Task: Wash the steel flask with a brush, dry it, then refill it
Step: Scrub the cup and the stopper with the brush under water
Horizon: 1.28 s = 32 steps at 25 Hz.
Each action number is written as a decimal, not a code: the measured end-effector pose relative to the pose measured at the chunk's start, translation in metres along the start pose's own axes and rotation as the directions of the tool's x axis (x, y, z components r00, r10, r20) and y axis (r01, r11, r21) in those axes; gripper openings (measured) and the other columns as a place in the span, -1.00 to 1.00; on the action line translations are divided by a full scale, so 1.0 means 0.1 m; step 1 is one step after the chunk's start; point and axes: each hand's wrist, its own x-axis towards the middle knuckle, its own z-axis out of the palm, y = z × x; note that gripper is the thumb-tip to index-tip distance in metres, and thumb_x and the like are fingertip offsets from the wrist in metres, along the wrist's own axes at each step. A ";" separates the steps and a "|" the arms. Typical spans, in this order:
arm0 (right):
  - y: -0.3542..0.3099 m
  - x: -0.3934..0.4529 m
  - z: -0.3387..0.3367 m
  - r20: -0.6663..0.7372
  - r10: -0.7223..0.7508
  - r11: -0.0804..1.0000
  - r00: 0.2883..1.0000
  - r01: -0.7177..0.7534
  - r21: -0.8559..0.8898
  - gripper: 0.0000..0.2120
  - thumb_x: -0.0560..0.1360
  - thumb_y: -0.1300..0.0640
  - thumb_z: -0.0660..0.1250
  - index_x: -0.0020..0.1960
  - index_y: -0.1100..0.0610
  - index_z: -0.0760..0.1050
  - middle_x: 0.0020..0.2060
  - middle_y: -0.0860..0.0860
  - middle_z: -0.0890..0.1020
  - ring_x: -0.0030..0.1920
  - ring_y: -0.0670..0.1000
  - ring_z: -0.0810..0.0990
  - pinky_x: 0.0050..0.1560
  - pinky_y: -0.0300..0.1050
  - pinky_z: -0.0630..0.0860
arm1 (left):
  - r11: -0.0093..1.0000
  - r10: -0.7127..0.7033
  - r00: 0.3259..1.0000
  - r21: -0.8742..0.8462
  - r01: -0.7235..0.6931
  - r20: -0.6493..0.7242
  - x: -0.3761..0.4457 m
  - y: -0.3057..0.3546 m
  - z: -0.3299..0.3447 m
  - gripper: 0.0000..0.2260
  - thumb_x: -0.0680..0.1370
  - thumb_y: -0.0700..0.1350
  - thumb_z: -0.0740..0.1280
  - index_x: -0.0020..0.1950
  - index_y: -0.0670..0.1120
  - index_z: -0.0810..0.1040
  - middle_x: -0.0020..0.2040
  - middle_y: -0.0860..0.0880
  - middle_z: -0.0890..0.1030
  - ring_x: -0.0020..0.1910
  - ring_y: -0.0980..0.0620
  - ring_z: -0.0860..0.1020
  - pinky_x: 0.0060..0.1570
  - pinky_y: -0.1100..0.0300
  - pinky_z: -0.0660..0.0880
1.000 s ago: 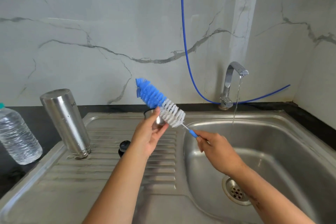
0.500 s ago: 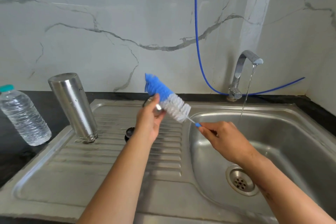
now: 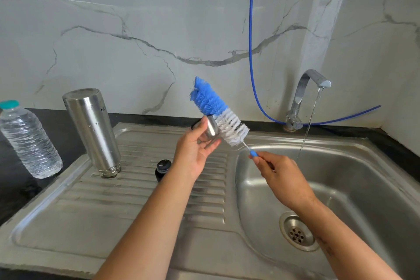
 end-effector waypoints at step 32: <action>-0.04 -0.08 -0.09 0.118 -0.114 0.993 0.986 0.118 -0.029 -0.74 0.68 0.05 0.24 -0.11 0.13 0.58 -0.49 -0.07 0.27 -0.40 -0.05 0.18 -0.38 -0.18 0.23 | 0.992 0.087 0.995 -0.083 -0.091 -0.046 -0.16 -0.08 -0.09 -0.73 0.62 0.00 0.35 0.19 -0.17 0.60 0.09 -0.13 0.73 0.16 -0.08 0.67 0.24 -0.03 0.58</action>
